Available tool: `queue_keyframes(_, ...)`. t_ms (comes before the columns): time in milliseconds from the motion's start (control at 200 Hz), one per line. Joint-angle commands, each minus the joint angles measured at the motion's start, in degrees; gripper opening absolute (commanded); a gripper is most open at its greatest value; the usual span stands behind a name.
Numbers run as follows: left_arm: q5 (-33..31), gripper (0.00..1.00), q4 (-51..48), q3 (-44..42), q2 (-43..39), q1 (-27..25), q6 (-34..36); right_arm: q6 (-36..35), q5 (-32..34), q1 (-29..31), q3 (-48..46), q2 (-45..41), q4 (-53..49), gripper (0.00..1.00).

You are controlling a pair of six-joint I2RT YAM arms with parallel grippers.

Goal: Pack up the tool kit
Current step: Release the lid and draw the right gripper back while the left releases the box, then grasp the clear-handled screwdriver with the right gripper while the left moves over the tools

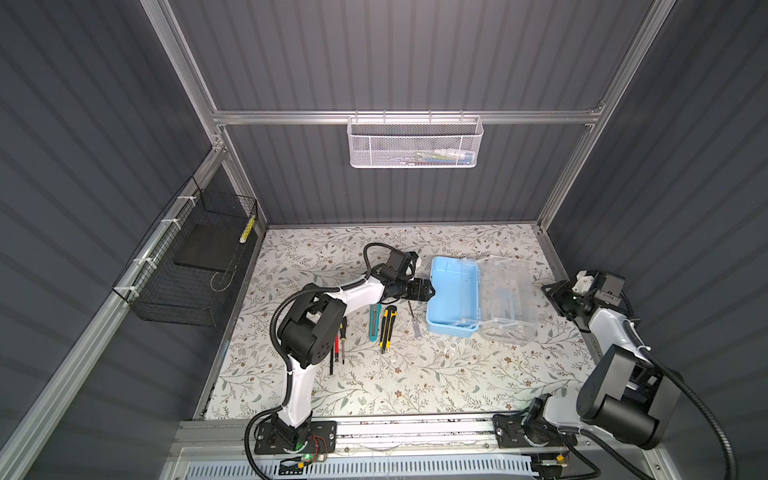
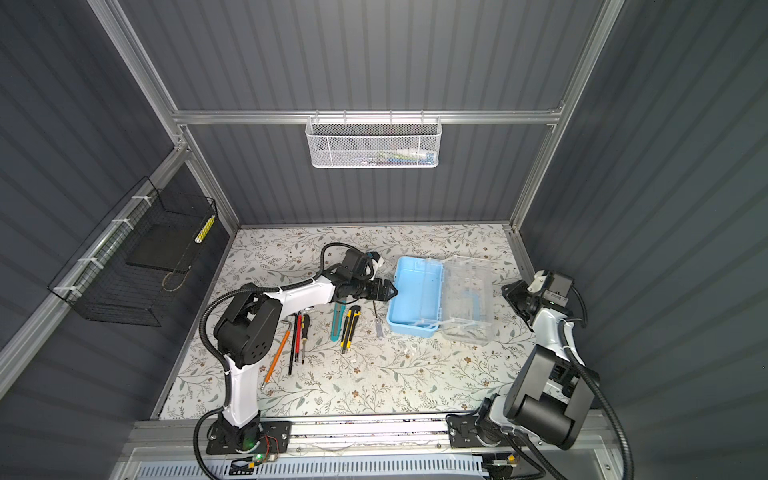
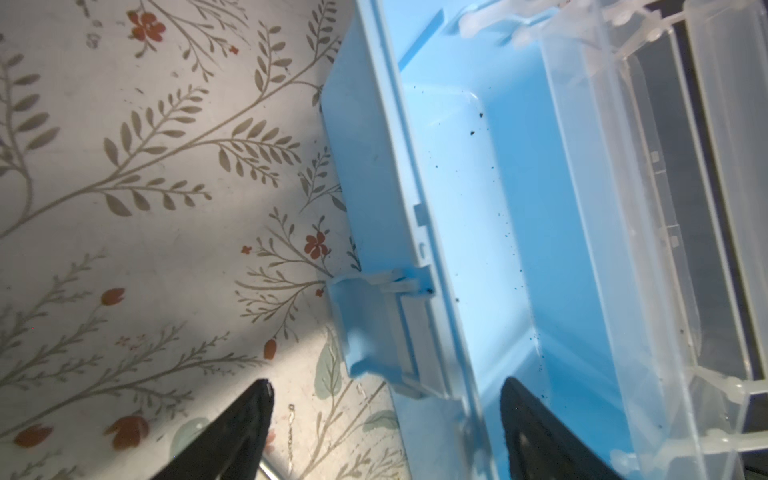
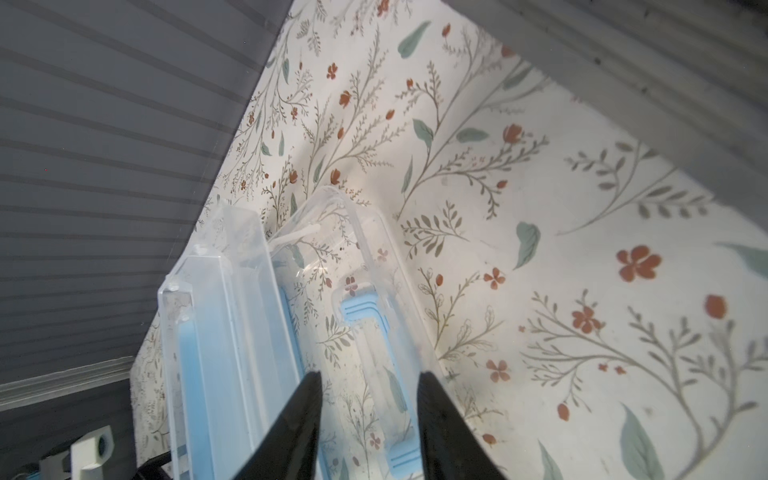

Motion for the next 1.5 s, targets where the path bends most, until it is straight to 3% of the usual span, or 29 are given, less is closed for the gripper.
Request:
queue_keyframes(0,-2.7,0.9,-0.24,4.22,-5.89,0.02,4.06,-5.85,5.41,5.57,5.34,-6.65,-7.98,0.44)
queue_keyframes(135,-10.8,0.99,-4.36,5.19,-11.26,2.07,8.14,-10.35,14.85,21.19,11.71,-11.21,-17.39,0.48)
queue_keyframes(280,-12.78,0.99,-5.63,-2.14,-20.21,11.18,8.46,-9.95,22.54,43.36,17.05,-8.31,-21.74,0.51)
queue_keyframes(400,-16.28,1.0,-6.92,-10.21,-28.51,19.61,8.76,-9.44,32.18,60.17,21.73,-0.61,-25.05,0.53)
queue_keyframes(596,-21.22,0.99,-7.66,-21.9,-37.87,27.68,10.22,-7.74,37.86,75.17,33.38,16.79,-31.88,0.52)
queue_keyframes(846,-20.79,1.0,-0.39,-37.77,-47.03,29.85,7.59,-6.92,39.88,80.97,47.05,34.79,-38.75,0.53)
queue_keyframes(1011,-10.66,0.99,4.96,-44.88,-51.83,29.78,3.41,-5.53,43.14,81.06,50.9,42.23,-43.06,0.53)
queue_keyframes(1241,-17.13,0.99,6.19,-52.9,-58.23,29.76,7.52,-4.5,44.52,81.03,46.5,42.91,-39.81,0.54)
queue_keyframes(1496,-20.99,0.99,9.49,-57.04,-61.9,29.76,7.22,-0.92,45.7,80.95,41.37,42.7,-39.38,0.56)
